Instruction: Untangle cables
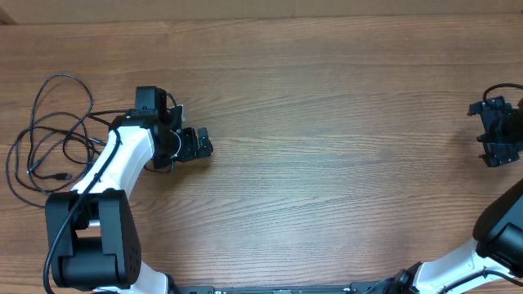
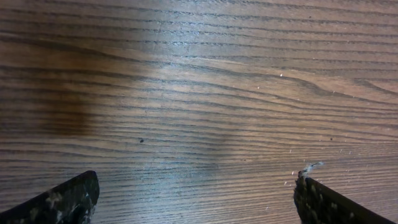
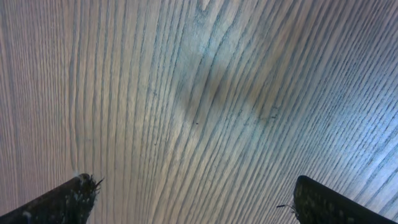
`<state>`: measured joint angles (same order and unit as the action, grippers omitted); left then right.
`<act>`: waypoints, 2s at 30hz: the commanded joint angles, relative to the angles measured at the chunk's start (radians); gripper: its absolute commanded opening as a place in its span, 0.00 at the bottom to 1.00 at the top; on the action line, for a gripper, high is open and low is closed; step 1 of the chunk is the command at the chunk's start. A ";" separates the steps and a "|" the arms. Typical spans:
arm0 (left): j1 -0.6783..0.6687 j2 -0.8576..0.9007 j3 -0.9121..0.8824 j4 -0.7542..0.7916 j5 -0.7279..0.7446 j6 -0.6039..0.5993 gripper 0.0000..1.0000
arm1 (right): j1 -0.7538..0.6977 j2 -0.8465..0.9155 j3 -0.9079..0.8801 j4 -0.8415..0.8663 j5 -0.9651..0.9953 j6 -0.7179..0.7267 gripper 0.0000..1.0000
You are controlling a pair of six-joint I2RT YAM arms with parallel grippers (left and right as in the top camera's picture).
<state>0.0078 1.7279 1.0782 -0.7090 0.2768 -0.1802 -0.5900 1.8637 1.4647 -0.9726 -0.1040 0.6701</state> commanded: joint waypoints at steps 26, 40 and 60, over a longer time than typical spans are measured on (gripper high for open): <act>-0.002 -0.243 -0.010 0.013 -0.092 0.031 1.00 | 0.000 -0.008 -0.004 0.002 0.006 0.003 1.00; -0.042 -0.410 -0.437 0.840 -0.062 0.023 0.99 | 0.000 -0.008 -0.004 0.002 0.006 0.003 1.00; -0.043 -0.728 -0.954 1.118 -0.154 -0.034 0.99 | 0.000 -0.008 -0.004 0.005 0.006 0.003 1.00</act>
<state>-0.0330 1.0500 0.1627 0.3977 0.1444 -0.1955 -0.5900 1.8637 1.4647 -0.9714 -0.1040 0.6701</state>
